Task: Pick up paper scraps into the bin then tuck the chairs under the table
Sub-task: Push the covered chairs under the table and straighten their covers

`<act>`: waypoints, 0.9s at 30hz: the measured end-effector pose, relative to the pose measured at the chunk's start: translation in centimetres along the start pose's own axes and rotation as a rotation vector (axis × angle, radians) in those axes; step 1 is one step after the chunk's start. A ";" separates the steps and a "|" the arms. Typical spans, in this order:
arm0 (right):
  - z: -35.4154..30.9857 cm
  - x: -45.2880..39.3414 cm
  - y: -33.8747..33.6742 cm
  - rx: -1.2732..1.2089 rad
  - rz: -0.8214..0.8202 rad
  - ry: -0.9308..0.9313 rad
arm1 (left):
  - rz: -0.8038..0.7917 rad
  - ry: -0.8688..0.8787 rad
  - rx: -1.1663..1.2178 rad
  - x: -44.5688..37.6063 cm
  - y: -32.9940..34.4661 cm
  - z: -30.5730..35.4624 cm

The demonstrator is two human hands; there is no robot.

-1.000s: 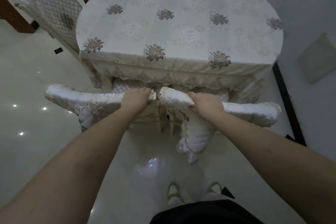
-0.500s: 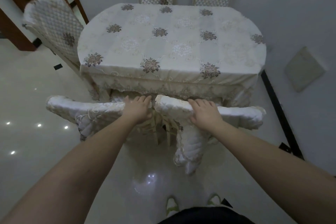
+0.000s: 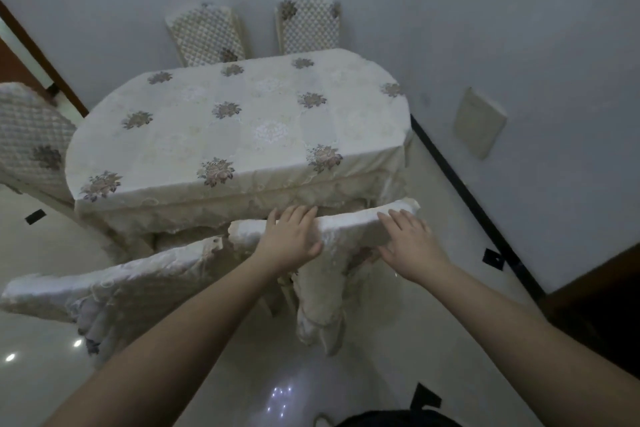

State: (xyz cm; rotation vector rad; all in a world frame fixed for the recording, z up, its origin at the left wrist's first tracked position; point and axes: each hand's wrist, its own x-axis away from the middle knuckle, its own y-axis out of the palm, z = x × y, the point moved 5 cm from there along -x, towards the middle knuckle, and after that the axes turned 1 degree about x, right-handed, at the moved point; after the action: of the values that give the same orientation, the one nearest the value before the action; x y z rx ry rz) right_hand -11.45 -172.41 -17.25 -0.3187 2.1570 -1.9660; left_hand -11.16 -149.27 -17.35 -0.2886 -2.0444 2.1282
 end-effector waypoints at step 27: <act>28.8 21.4 -7.9 0.067 0.083 0.349 | 0.111 0.438 0.019 -6.6 -3.5 38.8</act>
State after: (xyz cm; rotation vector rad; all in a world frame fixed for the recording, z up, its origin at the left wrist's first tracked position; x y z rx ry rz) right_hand -23.24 -206.78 -12.14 0.1354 2.2503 -2.1732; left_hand -14.85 -188.28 -12.22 -0.8028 -1.7864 1.9242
